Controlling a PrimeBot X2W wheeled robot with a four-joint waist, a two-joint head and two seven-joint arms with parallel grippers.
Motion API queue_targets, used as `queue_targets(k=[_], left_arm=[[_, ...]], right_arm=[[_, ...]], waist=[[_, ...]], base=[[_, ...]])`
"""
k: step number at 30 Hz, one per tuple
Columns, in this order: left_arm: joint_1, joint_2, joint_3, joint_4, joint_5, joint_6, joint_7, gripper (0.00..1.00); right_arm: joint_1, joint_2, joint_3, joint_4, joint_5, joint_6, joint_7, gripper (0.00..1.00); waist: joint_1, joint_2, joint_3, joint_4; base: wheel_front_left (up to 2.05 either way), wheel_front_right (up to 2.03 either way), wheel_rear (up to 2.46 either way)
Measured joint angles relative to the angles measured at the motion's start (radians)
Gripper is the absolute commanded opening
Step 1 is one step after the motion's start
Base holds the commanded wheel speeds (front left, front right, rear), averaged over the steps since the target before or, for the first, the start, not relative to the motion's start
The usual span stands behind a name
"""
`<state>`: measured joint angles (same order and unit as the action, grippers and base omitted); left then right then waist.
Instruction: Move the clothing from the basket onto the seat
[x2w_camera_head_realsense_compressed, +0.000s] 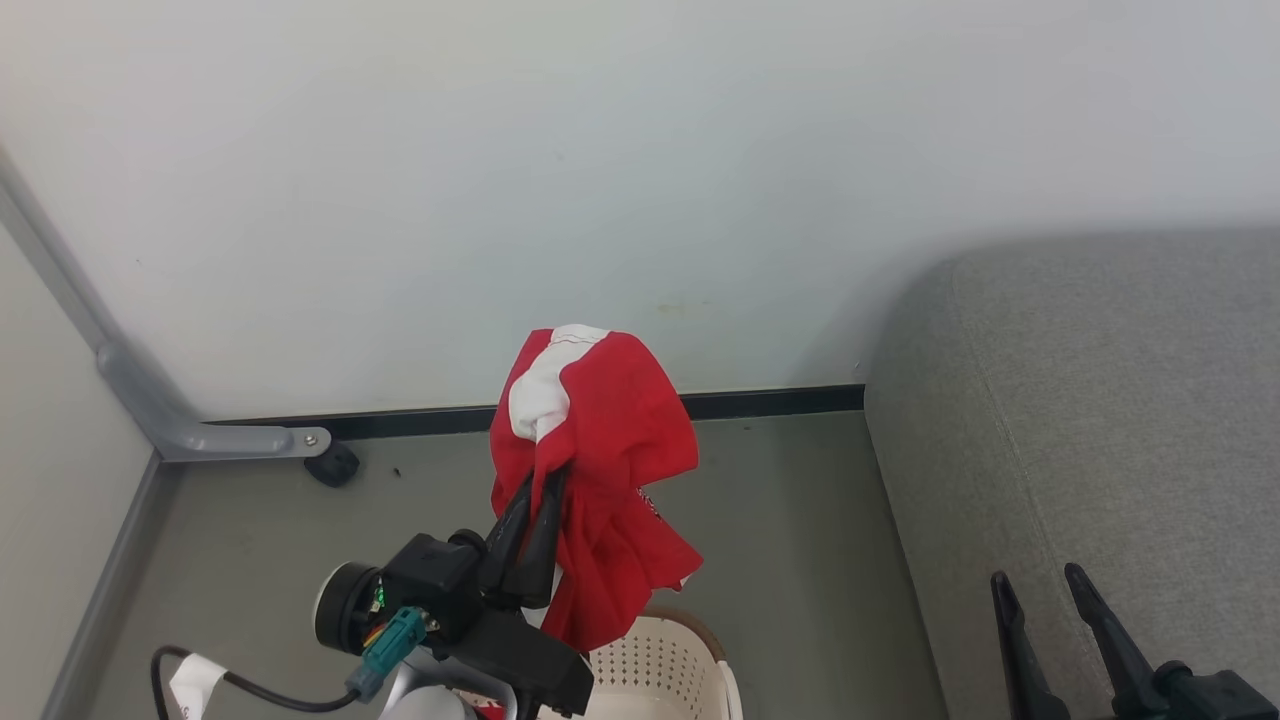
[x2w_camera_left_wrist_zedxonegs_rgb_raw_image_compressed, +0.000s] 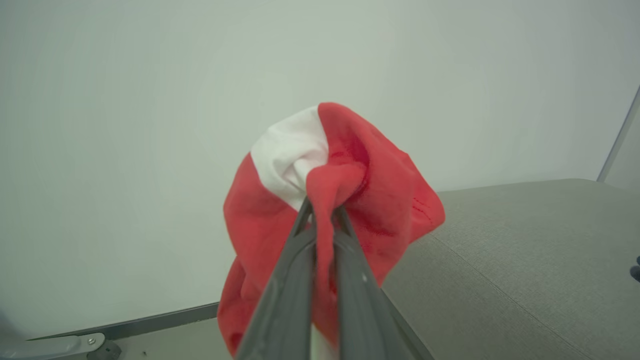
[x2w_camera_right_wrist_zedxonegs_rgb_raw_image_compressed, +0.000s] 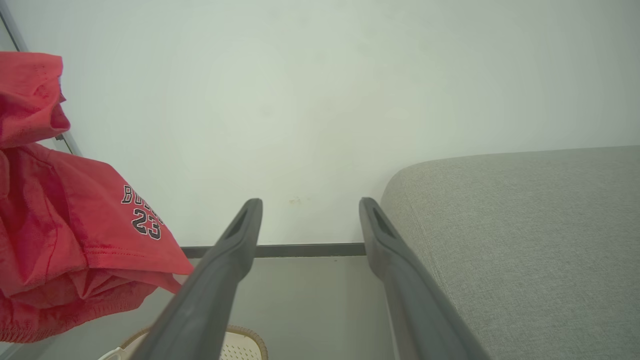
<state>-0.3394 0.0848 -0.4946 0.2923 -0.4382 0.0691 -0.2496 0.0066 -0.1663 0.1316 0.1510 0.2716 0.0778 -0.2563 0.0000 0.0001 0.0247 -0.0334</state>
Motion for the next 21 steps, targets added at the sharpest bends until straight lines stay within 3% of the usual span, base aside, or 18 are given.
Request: queue_targets(k=[12, 21], left_arm=[[-0.003, -0.012, -0.041, 0.0, 0.002, -0.024, 0.0, 0.0], [-0.013, -0.022, -0.077, 0.021, 0.002, -0.044, 0.0, 0.0]], right_arm=[[-0.001, 0.024, 0.105, -0.04, -0.019, 0.011, 0.014, 1.0], [-0.038, 0.076, 0.284, -0.048, -0.025, 0.037, 0.046, 1.0]], waist=[[0.0, 0.0, -0.002, 0.008], [0.0, -0.0001, -0.01, 0.035]], base=[[0.0, 0.0, 0.0], [0.0, 0.0, 0.0]])
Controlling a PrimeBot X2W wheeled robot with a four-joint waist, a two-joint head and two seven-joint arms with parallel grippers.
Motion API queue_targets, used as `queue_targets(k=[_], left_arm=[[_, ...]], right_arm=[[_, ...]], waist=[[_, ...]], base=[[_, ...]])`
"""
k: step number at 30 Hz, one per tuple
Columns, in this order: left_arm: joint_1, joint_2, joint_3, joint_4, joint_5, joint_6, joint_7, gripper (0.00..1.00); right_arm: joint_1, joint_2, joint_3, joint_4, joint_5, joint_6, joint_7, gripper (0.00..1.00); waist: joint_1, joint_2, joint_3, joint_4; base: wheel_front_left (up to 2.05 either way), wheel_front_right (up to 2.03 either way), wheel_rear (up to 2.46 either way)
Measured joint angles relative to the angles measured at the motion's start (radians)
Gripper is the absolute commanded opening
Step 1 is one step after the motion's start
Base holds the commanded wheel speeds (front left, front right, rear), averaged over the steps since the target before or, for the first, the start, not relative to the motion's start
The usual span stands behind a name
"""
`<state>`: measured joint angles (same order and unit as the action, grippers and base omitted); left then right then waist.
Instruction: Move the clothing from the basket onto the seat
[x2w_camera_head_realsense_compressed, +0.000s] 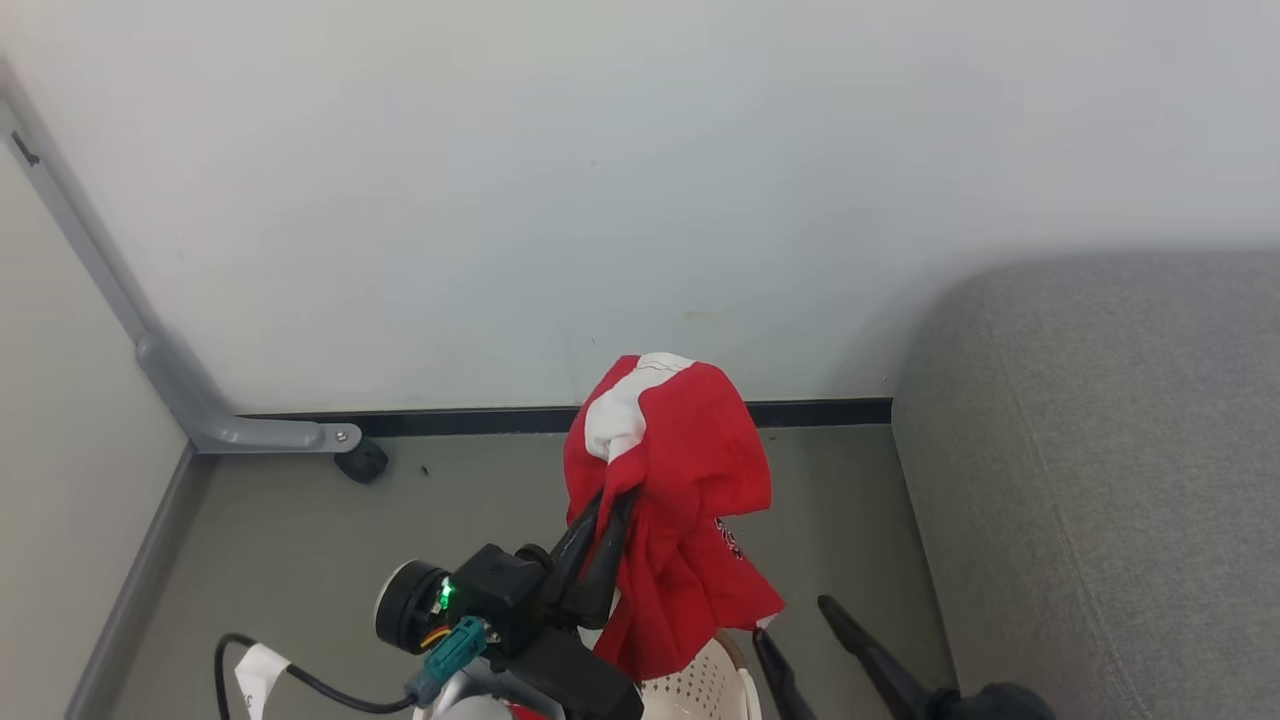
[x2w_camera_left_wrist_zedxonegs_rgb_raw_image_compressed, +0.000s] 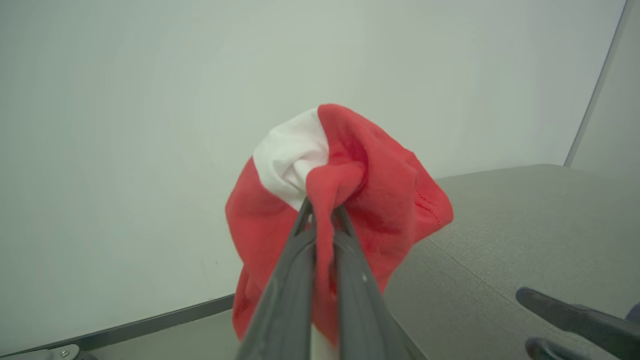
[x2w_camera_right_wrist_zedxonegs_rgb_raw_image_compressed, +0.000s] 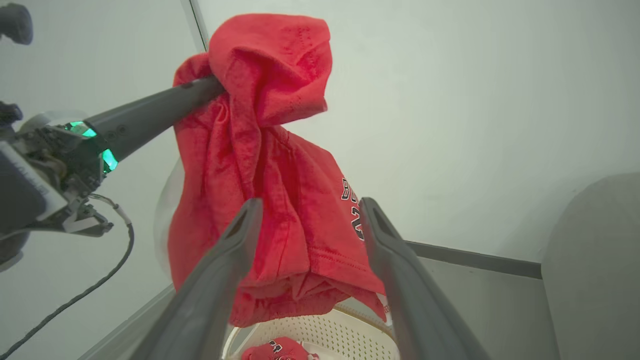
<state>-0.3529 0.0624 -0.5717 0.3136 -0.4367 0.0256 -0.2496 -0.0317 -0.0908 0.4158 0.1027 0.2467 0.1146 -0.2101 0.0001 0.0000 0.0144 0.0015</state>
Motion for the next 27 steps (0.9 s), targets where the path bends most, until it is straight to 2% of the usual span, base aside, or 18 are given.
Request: queue_targets(k=[11, 26, 27], left_arm=[[-0.012, -0.005, -0.044, 0.007, 0.0, -0.009, 0.0, 0.0], [-0.019, -0.008, -0.065, 0.005, -0.004, -0.008, 0.0, 0.0], [-0.019, -0.008, -0.066, 0.004, -0.005, -0.008, 0.0, 0.0]], right_arm=[[-0.084, 0.015, 0.173, 0.059, 0.011, 0.009, 0.041, 1.0], [-0.271, 0.022, 0.286, 0.216, 0.095, 0.009, 0.051, 1.0], [-0.279, 0.022, 0.295, 0.228, 0.099, 0.009, 0.051, 0.82]], waist=[[0.0, 0.0, -0.009, 0.042], [0.0, 0.0, 0.0, 0.08], [-0.0001, 0.0001, 0.0, 0.081]], base=[[0.0, 0.0, 0.0], [0.0, 0.0, 0.0], [0.0, 0.0, 0.0]])
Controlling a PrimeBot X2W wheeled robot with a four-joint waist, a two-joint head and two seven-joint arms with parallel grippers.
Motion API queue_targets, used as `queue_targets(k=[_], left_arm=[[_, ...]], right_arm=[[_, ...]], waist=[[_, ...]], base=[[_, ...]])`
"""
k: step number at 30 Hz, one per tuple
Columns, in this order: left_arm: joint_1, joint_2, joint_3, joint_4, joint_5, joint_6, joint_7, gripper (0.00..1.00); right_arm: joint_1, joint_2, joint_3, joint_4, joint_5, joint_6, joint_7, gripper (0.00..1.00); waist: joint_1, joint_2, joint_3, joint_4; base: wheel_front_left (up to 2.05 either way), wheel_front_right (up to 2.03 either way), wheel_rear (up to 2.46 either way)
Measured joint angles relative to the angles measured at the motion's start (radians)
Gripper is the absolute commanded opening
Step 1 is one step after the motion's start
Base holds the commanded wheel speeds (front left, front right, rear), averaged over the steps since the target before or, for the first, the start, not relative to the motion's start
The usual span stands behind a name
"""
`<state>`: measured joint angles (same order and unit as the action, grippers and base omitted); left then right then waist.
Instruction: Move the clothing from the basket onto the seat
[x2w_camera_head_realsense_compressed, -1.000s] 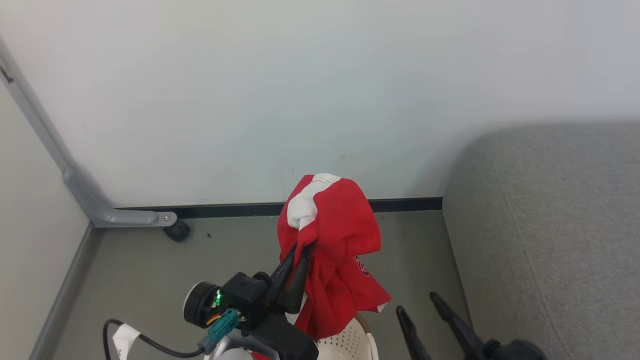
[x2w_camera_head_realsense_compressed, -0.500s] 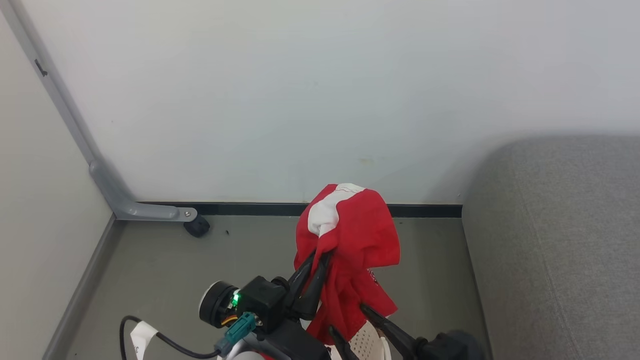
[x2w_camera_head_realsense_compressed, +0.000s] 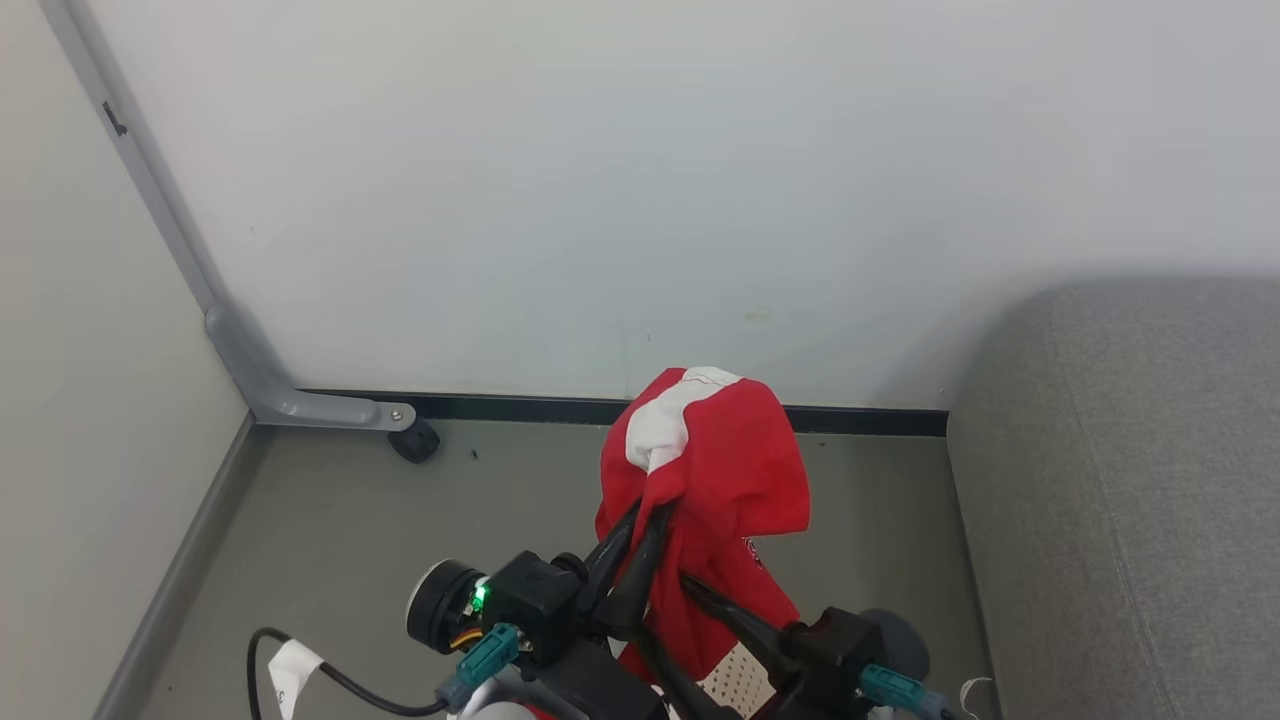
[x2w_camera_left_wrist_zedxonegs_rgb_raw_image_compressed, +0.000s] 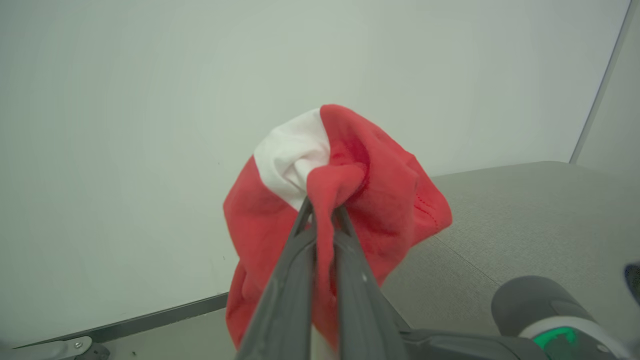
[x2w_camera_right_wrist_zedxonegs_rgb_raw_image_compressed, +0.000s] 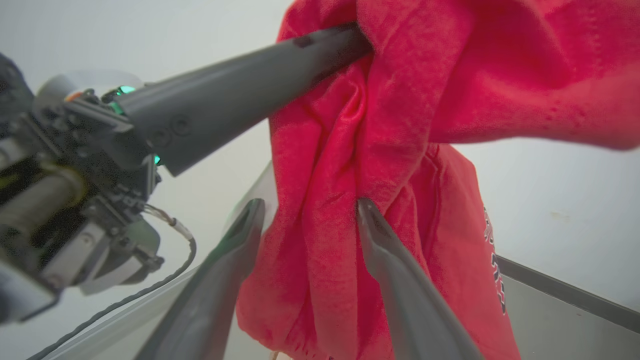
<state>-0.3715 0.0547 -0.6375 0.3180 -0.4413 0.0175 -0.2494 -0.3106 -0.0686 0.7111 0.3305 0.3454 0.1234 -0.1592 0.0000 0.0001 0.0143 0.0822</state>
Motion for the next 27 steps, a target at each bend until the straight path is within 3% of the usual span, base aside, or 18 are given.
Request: queue_targets(k=[1, 2, 20, 22, 23, 24, 27], left_arm=[[0.0, 0.0, -0.001, -0.001, -0.002, 0.0, 0.0, 0.0], [0.0, 0.0, -0.003, -0.001, -0.003, 0.0, 0.0, 0.0], [-0.003, -0.001, -0.012, -0.011, -0.007, 0.009, 0.0, 0.0], [-0.003, -0.001, -0.012, -0.011, -0.007, 0.01, 0.0, 0.41], [-0.003, -0.001, -0.012, -0.011, -0.007, 0.01, 0.0, 0.93], [-0.003, -0.001, -0.012, -0.011, -0.007, 0.011, 0.0, 1.0], [-0.003, 0.0, -0.013, -0.013, -0.007, 0.014, 0.0, 1.0]], right_arm=[[-0.008, 0.0, 0.007, 0.009, 0.004, 0.0, 0.0, 0.58], [-0.015, 0.001, 0.01, 0.015, 0.012, 0.0, -0.001, 0.0], [-0.092, 0.001, 0.041, 0.103, 0.096, 0.0, -0.05, 0.0], [-0.1, 0.001, 0.031, 0.107, 0.1, 0.0, -0.055, 0.0], [-0.105, 0.001, 0.027, 0.112, 0.104, 0.0, -0.055, 0.0], [-0.11, 0.001, 0.021, 0.114, 0.105, 0.0, -0.059, 0.0], [-0.116, 0.001, 0.004, 0.125, 0.11, 0.0, -0.064, 0.0]], waist=[[0.0, 0.0, 0.0, 0.001], [0.0, 0.0, 0.001, 0.002], [0.0001, 0.0, 0.004, 0.008], [0.0, 0.0, 0.004, 0.008], [0.0, 0.0, 0.004, 0.007], [0.0, 0.0, 0.004, 0.007], [0.0, 0.0, 0.004, 0.006]], base=[[0.0, 0.0, 0.0], [0.0, 0.0, 0.0], [0.0, 0.0, 0.0], [0.0, 0.0, 0.0], [0.0, 0.0, 0.0], [0.0, 0.0, 0.0], [0.0, 0.0, 0.0]])
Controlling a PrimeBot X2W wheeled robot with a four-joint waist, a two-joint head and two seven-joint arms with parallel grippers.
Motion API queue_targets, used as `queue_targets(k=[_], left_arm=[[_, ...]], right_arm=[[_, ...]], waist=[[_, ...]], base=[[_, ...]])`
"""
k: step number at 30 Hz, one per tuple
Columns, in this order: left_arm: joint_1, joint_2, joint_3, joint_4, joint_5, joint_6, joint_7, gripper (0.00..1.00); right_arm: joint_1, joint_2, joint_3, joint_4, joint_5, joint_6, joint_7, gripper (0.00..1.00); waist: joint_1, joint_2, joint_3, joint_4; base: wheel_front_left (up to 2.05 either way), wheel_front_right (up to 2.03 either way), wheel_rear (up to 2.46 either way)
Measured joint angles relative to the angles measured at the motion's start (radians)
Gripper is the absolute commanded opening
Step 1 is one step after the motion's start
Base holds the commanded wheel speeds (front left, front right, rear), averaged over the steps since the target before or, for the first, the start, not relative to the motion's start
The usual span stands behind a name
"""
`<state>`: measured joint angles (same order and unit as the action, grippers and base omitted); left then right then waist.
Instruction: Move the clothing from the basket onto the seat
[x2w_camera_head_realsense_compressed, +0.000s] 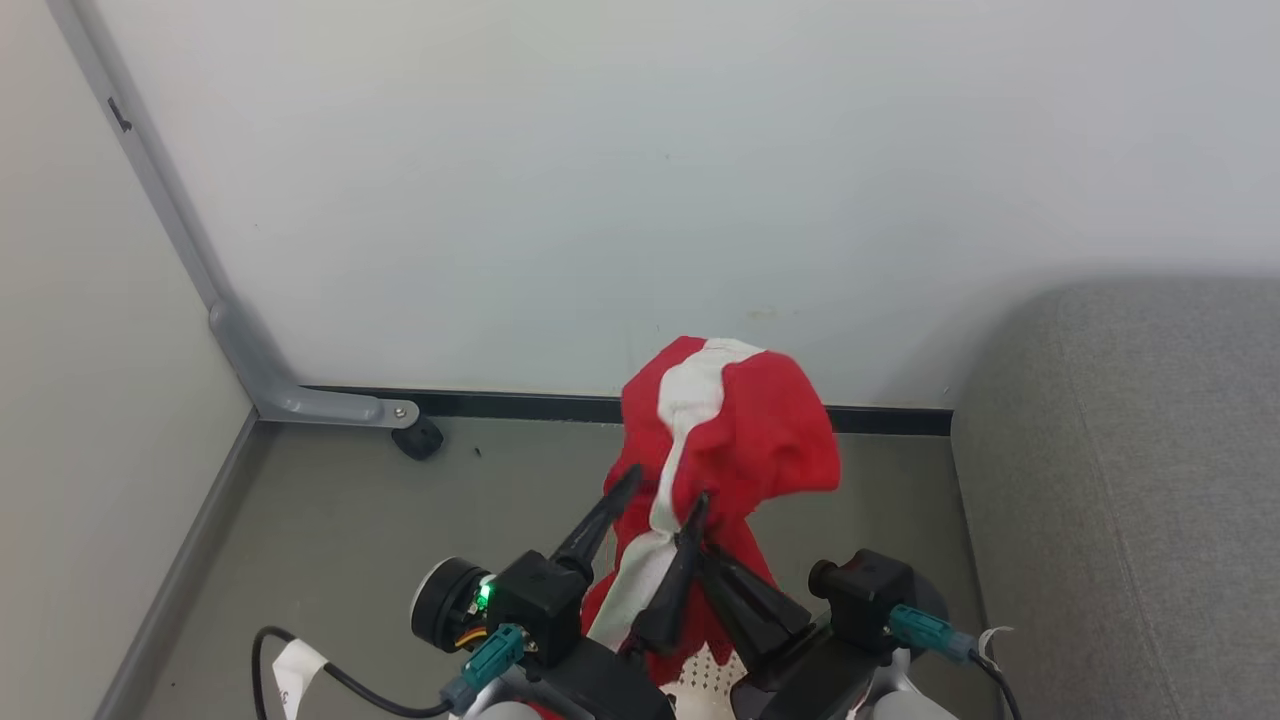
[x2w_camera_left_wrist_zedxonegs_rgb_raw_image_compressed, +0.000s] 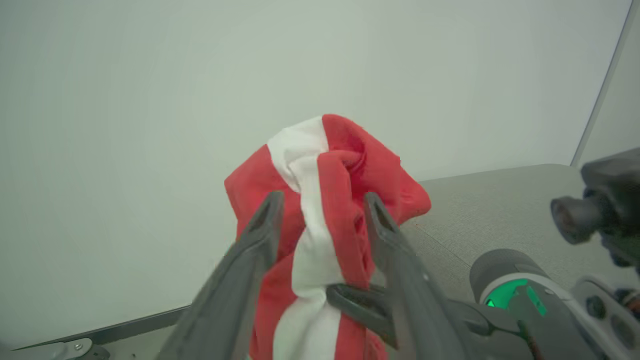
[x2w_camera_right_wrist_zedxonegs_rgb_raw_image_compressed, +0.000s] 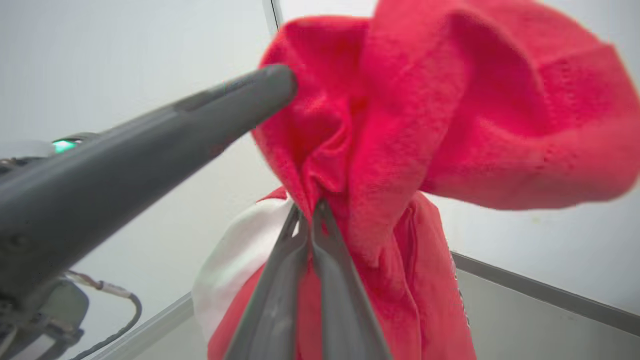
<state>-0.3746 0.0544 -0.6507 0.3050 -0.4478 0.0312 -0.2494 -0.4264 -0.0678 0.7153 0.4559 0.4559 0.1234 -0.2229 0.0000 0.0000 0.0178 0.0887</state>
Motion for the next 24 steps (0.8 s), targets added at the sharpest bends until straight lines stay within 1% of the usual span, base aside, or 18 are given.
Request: queue_targets(k=[7, 9, 12, 16, 20, 24], left_arm=[[0.018, 0.02, -0.003, -0.019, 0.0, 0.004, 0.0, 1.0], [0.032, 0.04, 0.001, -0.025, 0.0, 0.005, 0.0, 1.0], [0.07, 0.069, 0.007, -0.027, 0.0, 0.018, 0.0, 1.0], [0.117, 0.095, 0.023, -0.035, 0.0, 0.026, 0.0, 1.0], [0.145, 0.109, 0.027, -0.055, 0.0, 0.04, 0.0, 1.0], [0.162, 0.112, 0.03, -0.066, 0.0, 0.041, 0.0, 1.0]], right_arm=[[-0.005, -0.004, -0.039, 0.026, 0.003, 0.0, -0.009, 0.0], [-0.014, -0.005, -0.045, 0.038, 0.003, 0.0, -0.009, 0.0], [-0.015, -0.009, -0.06, 0.042, 0.008, 0.0, -0.016, 0.0], [-0.015, -0.023, -0.082, 0.044, 0.012, -0.001, -0.017, 0.0], [-0.013, -0.042, -0.106, 0.042, 0.012, -0.011, -0.018, 0.0], [-0.011, -0.055, -0.127, 0.038, 0.012, -0.023, -0.022, 0.0]], waist=[[0.0, 0.0, -0.001, -0.004], [0.0, 0.0001, -0.002, -0.009], [0.0, 0.0, -0.006, -0.019], [0.0, 0.0, -0.008, -0.037], [0.0, 0.0, -0.008, -0.059], [0.0, 0.0, -0.006, -0.081]], base=[[0.0, 0.0, 0.0], [0.0, 0.0, 0.0], [0.0, 0.0, 0.0], [0.0, 0.0, 0.0], [0.0, 0.0, 0.0], [0.0, 0.0, 0.0]])
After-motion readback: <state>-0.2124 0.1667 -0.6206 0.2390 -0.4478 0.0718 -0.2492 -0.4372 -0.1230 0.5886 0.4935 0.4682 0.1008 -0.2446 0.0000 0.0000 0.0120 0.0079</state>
